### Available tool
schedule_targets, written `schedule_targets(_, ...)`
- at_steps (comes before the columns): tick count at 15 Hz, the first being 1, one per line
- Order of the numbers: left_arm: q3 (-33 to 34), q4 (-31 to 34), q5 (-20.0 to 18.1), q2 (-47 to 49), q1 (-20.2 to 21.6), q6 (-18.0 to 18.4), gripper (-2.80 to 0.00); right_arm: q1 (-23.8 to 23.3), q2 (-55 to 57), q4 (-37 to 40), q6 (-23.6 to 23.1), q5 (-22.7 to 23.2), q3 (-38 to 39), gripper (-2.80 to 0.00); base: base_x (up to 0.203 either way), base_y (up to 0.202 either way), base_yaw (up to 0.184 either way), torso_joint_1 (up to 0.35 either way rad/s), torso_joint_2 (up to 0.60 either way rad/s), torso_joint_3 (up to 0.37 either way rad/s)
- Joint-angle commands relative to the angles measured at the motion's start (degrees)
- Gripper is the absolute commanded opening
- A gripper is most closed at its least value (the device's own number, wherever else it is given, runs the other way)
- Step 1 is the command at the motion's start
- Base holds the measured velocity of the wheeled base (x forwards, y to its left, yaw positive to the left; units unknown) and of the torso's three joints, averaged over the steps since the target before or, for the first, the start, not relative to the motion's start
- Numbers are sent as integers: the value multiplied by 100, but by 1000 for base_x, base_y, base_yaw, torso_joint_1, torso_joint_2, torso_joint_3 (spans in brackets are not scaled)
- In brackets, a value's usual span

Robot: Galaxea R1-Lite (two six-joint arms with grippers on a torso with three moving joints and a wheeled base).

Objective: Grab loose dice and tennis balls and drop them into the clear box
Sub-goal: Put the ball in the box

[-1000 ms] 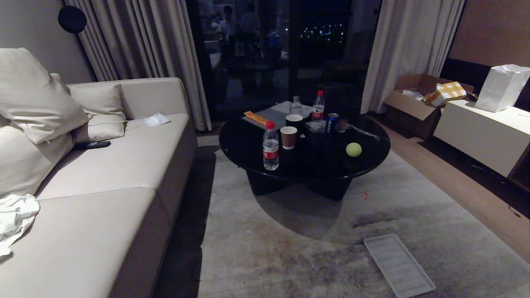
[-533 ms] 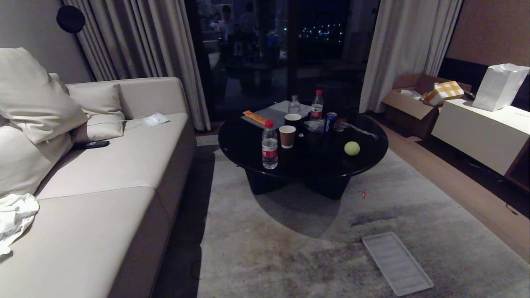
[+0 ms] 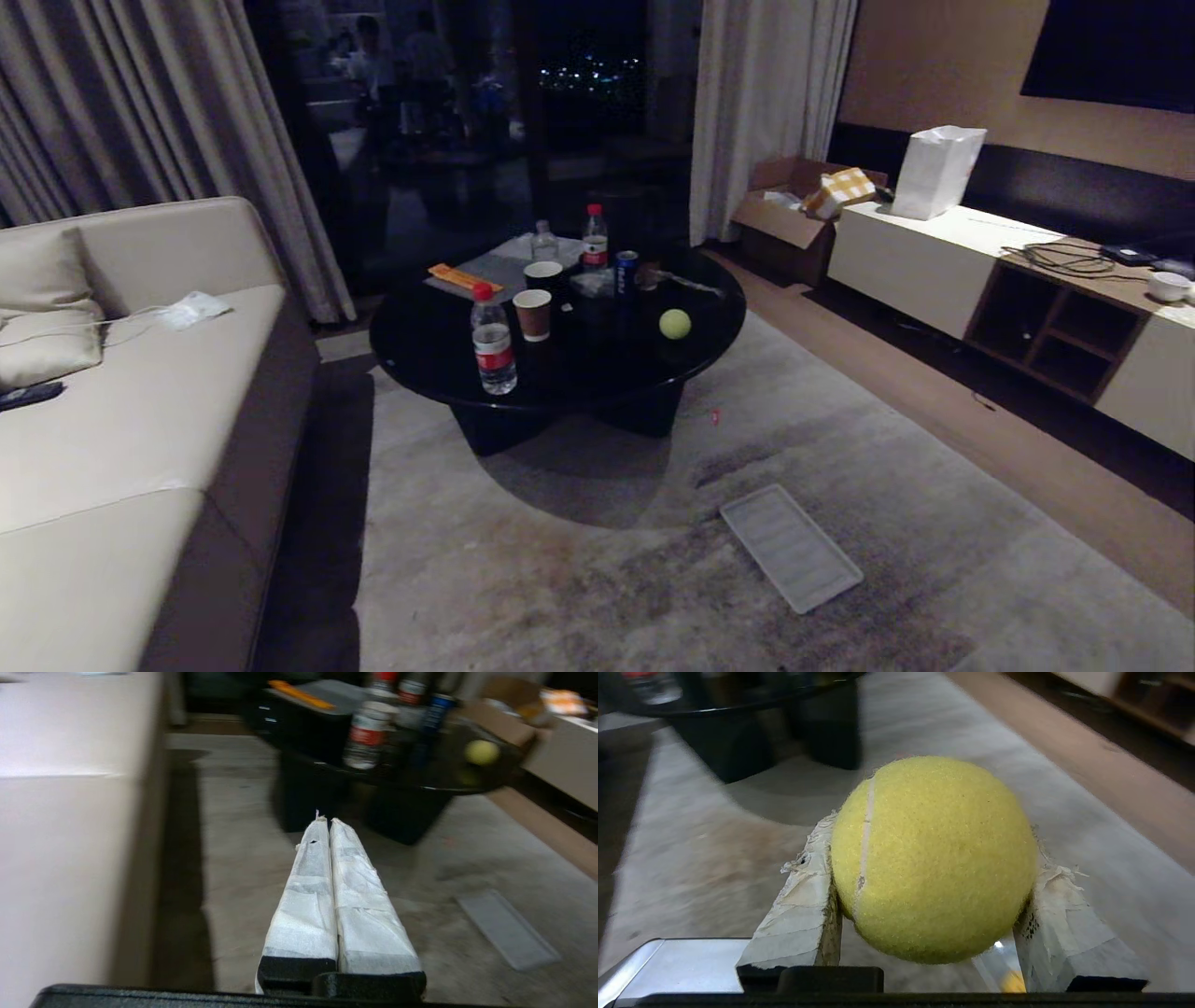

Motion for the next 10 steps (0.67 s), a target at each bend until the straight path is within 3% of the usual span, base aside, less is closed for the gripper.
schedule_targets(1, 9, -2, 4, 6, 0, -6, -280, 2, 11, 11, 2, 2, -1, -280, 1, 9, -164, 1, 1, 7)
schedule_targets(10, 9, -2, 4, 6, 0, -6, -280, 2, 11, 11, 2, 2, -1, -280, 1, 10, -162, 3, 3, -1)
